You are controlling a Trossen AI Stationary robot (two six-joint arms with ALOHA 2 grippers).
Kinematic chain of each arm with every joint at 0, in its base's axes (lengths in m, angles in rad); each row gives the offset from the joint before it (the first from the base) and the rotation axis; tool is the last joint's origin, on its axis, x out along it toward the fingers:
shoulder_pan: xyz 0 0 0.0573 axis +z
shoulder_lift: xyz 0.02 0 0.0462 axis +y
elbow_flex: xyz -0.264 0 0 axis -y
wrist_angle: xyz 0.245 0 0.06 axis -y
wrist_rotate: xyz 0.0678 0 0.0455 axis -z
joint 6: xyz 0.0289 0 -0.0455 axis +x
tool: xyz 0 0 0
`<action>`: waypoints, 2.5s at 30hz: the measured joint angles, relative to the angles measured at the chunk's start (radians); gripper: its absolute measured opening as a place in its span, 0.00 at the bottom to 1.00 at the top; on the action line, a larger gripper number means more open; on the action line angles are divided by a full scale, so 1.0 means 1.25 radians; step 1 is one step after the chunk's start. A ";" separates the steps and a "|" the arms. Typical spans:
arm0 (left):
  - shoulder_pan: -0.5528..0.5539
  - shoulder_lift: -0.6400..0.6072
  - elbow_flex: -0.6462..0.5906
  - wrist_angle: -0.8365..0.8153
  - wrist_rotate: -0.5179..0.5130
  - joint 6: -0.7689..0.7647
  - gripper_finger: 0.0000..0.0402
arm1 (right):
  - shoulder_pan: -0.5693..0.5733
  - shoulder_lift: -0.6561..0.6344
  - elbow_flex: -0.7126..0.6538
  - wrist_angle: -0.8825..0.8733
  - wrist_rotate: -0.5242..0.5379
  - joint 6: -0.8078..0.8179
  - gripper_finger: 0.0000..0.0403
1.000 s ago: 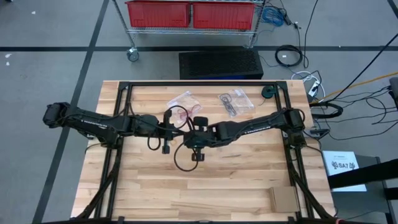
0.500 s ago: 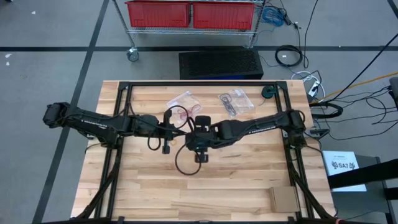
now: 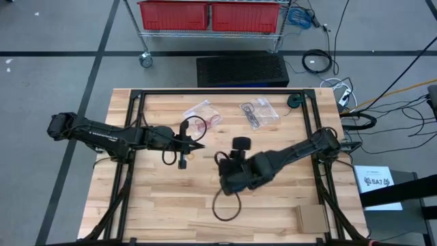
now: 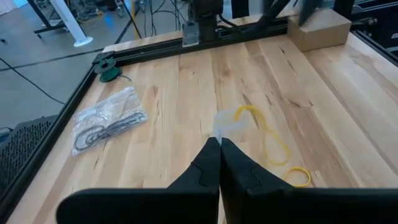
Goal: Sort rubber bands
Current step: Put the top yellow rubber band into the zip bag
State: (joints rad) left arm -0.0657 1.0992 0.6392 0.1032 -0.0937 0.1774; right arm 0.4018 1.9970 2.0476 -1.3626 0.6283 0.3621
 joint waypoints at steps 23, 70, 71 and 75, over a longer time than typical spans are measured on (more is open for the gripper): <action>0.000 0.000 0.000 0.001 0.000 -0.004 0.00 | 0.091 -0.303 -0.983 1.124 0.084 0.205 0.01; 0.006 0.000 0.000 0.014 0.015 0.010 0.00 | -0.002 -0.124 -0.703 1.050 -0.026 0.196 0.01; 0.006 0.000 0.000 0.014 0.015 0.010 0.00 | -0.002 -0.124 -0.701 1.043 -0.023 0.196 0.01; 0.006 0.000 0.000 0.015 0.015 0.010 0.00 | -0.012 -0.124 -0.700 1.012 -0.005 0.207 0.03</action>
State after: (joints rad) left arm -0.0582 1.0992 0.6395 0.1214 -0.0746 0.1902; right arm 0.3873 1.8420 1.1721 -0.0980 0.6220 0.6213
